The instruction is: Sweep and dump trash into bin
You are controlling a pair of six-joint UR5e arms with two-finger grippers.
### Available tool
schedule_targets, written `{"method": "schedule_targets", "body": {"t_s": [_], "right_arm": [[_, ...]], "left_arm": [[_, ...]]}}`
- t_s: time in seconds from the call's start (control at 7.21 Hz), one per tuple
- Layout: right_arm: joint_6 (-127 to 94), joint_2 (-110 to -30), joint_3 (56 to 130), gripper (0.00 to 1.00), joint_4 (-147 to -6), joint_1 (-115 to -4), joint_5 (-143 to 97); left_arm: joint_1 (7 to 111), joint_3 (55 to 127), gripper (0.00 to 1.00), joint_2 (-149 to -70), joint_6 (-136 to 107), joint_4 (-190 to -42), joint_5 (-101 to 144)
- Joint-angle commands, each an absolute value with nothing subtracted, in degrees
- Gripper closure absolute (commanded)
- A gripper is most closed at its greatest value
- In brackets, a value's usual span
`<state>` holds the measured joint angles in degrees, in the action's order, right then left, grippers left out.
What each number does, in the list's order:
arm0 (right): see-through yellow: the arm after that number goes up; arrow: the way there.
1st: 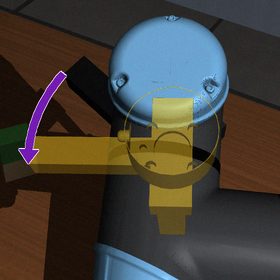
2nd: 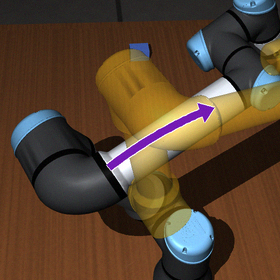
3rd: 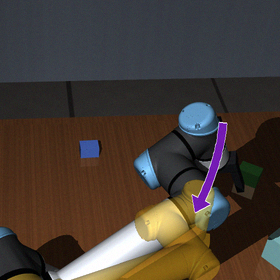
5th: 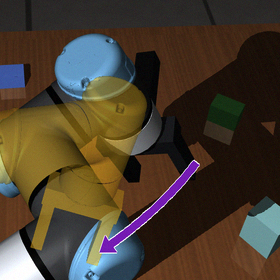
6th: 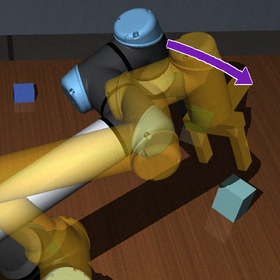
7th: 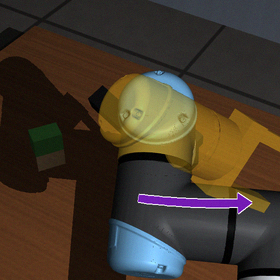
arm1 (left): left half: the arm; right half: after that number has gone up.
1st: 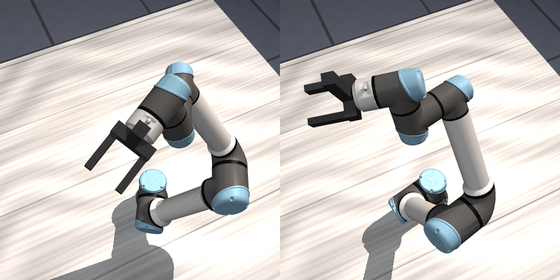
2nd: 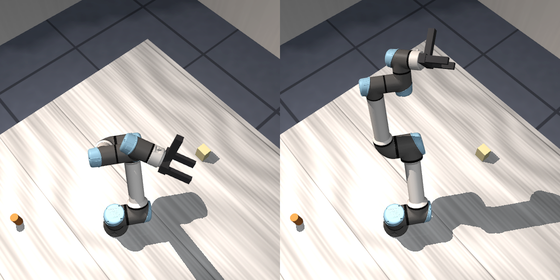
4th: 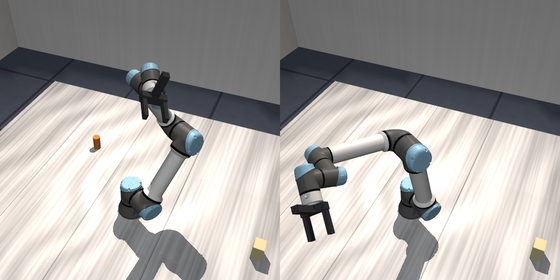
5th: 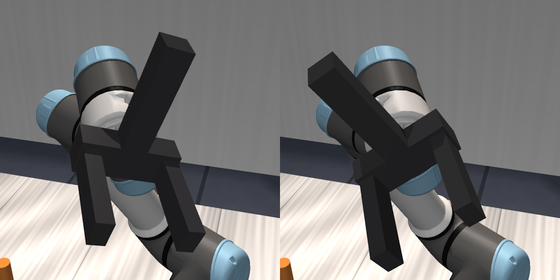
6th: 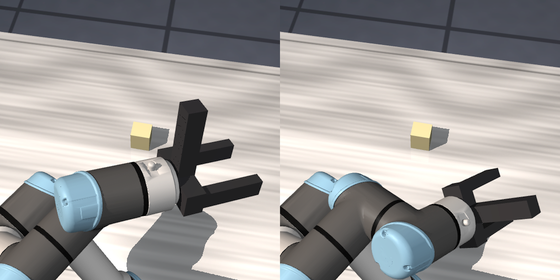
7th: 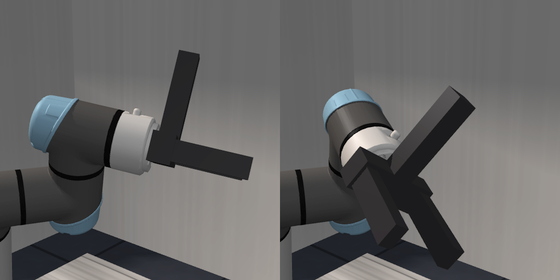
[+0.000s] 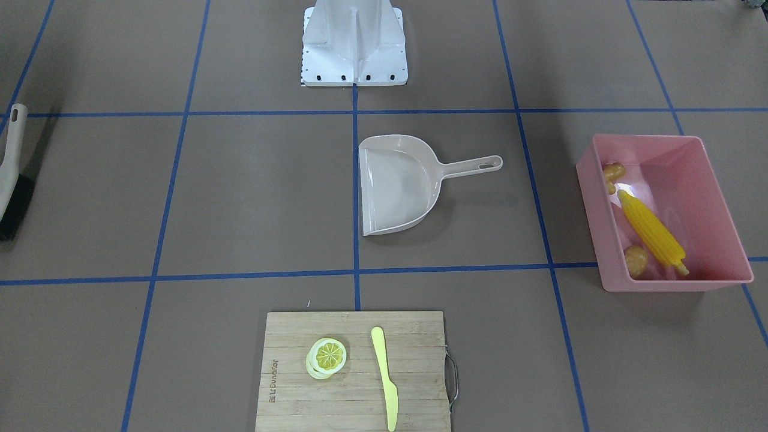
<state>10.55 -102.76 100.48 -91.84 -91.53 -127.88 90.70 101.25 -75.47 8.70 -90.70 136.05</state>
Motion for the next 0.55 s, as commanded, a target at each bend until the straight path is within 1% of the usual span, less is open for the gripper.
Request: {"method": "schedule_targets", "body": {"t_s": [0.0,0.42], "right_arm": [[10.55,-102.83,100.46,0.00,-91.76,-91.49,-127.88],[10.55,-102.83,100.55,0.00,-91.85,-91.49,-127.97]], "left_arm": [[90.70,101.25,0.02,-75.59,8.70,-90.70,136.05],[90.70,101.16,0.02,-75.94,8.70,-90.70,136.05]]}}
